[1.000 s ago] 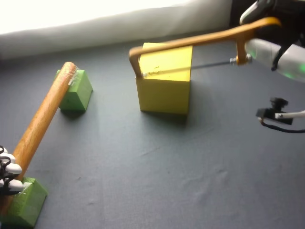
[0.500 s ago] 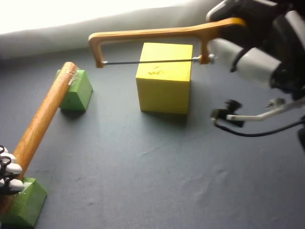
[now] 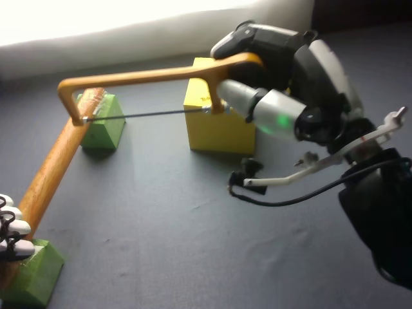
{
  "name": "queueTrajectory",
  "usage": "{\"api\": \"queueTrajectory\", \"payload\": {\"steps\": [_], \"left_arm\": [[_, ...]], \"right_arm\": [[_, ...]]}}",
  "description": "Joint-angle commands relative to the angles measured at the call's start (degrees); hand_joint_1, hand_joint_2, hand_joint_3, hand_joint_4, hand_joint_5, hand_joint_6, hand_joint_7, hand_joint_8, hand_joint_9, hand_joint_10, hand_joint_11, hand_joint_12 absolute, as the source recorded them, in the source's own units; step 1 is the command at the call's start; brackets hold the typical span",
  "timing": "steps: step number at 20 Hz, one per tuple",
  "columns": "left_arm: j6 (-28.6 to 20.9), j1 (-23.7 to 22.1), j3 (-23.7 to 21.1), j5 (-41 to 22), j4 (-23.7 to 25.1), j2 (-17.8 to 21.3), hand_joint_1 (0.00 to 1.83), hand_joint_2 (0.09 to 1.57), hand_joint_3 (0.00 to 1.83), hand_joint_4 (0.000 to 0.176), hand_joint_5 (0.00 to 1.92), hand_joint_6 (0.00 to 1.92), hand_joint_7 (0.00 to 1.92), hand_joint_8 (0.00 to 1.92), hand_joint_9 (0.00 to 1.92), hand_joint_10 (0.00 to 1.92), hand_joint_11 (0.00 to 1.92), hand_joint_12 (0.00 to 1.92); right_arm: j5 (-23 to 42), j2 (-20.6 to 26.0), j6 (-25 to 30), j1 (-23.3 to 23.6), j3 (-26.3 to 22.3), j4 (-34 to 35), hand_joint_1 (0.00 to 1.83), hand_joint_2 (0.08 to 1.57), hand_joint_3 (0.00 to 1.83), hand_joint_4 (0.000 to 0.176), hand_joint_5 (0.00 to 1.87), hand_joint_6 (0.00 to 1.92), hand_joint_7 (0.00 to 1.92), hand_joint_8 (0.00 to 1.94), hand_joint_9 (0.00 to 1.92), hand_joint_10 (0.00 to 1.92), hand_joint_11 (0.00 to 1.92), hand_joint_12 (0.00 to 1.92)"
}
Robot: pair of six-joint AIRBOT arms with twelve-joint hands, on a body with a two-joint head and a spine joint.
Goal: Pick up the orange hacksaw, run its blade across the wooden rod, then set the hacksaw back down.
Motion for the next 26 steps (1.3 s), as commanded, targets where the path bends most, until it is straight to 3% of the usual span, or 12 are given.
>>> {"api": "queueTrajectory", "payload": {"steps": [1,14,18,19,26], "left_arm": [[-0.08,-0.46,-0.15,-0.05,-1.21,-0.07,0.17,1.31,0.0,0.0,0.1,0.0,0.07,0.01,0.05,0.01,0.03,0.02],[-0.08,-0.38,-0.15,0.03,-1.21,-0.03,0.17,1.3,0.0,0.0,0.13,0.0,0.1,0.01,0.07,0.01,0.06,0.07],[-0.09,-0.42,-0.13,0.03,-1.21,-0.03,0.16,1.31,0.0,0.0,0.14,0.01,0.1,0.01,0.06,0.0,0.04,0.08],[-0.09,-0.43,-0.13,0.03,-1.22,-0.03,0.19,1.3,0.01,0.0,0.16,0.0,0.12,0.0,0.08,0.0,0.01,0.19],[-0.09,-0.44,-0.13,0.1,-1.22,-0.03,0.17,1.31,0.0,0.0,0.17,0.0,0.11,0.0,0.06,0.0,0.0,0.17]], "right_arm": [[6.12,-0.22,0.84,0.72,0.31,-2.54,1.37,1.15,0.0,0.0,0.8,1.04,0.91,1.17,0.89,1.28,0.67,1.02],[3.69,-5.74,-3.35,-0.16,2.24,1.47,1.38,1.14,0.0,0.0,0.83,0.97,0.94,1.13,0.94,1.26,0.64,1.06],[5.12,-6.39,-4.14,0.09,2.48,1.74,1.37,1.15,0.0,0.0,0.79,1.03,0.94,1.14,0.92,1.29,0.62,1.05],[5.45,-6.47,-4.54,0.27,2.64,1.79,1.38,1.13,0.0,0.0,0.82,0.98,0.97,1.09,0.94,1.25,0.66,1.04],[7.74,-9.04,-4.91,1.06,5.55,3.41,1.37,1.16,0.0,0.0,0.78,1.05,0.9,1.18,0.88,1.32,0.62,1.08]]}}
